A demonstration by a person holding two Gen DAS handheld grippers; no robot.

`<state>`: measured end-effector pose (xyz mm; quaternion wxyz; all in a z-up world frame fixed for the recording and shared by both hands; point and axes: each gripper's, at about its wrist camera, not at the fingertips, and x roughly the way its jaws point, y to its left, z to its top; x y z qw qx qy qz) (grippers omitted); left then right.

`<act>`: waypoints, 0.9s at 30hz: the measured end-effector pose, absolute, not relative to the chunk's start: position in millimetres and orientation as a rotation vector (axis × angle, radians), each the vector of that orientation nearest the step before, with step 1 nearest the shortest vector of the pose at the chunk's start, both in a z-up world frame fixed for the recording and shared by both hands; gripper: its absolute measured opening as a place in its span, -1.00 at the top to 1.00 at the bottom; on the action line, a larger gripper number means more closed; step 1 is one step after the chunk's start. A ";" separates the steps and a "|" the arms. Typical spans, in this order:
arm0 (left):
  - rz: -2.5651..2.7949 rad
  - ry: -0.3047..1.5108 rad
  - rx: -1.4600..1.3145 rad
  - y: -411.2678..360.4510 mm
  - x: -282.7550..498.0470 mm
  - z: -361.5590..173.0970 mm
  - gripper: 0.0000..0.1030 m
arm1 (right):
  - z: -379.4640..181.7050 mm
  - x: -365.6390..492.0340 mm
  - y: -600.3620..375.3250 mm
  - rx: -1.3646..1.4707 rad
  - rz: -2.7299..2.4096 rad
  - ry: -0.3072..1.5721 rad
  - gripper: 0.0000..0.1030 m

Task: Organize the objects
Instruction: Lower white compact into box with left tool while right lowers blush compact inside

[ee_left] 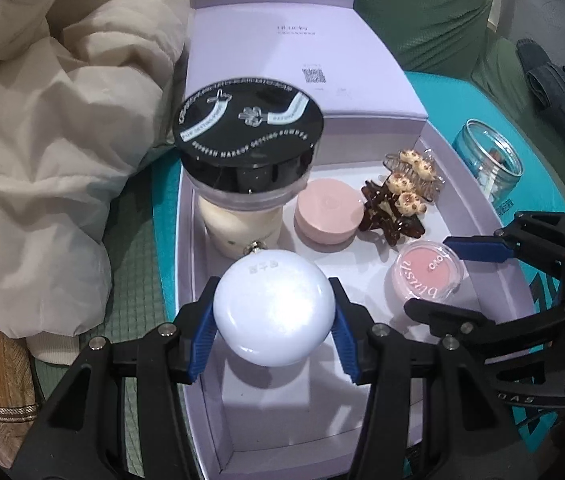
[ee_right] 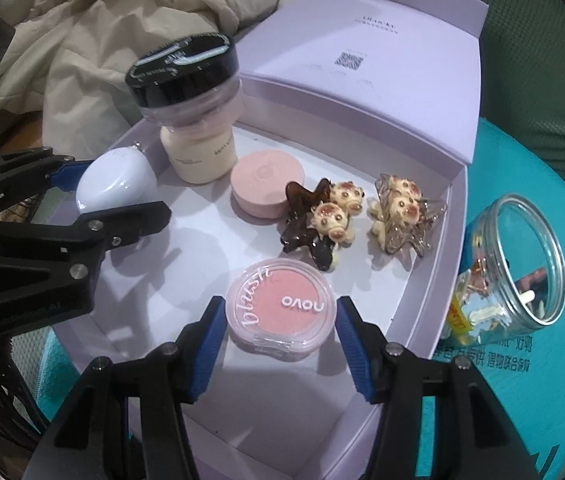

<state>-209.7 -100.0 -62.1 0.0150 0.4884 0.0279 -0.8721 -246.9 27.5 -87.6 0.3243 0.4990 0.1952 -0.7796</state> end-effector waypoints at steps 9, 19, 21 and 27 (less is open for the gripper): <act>-2.733 0.085 1.538 -98.3 -210.0 -62.6 0.05 | -92.9 -247.1 21.6 1.258 -2.078 0.575 -0.10; -2.756 0.069 1.535 -99.0 -213.7 -65.8 0.05 | -93.1 -256.4 23.6 1.219 -2.129 0.602 -0.10; -2.759 0.078 1.533 -100.2 -213.4 -65.0 0.05 | -93.2 -258.0 23.9 1.216 -2.133 0.606 -0.10; -2.762 0.070 1.510 -99.7 -209.5 -64.6 0.05 | -94.5 -254.7 22.6 1.209 -2.126 0.631 -0.10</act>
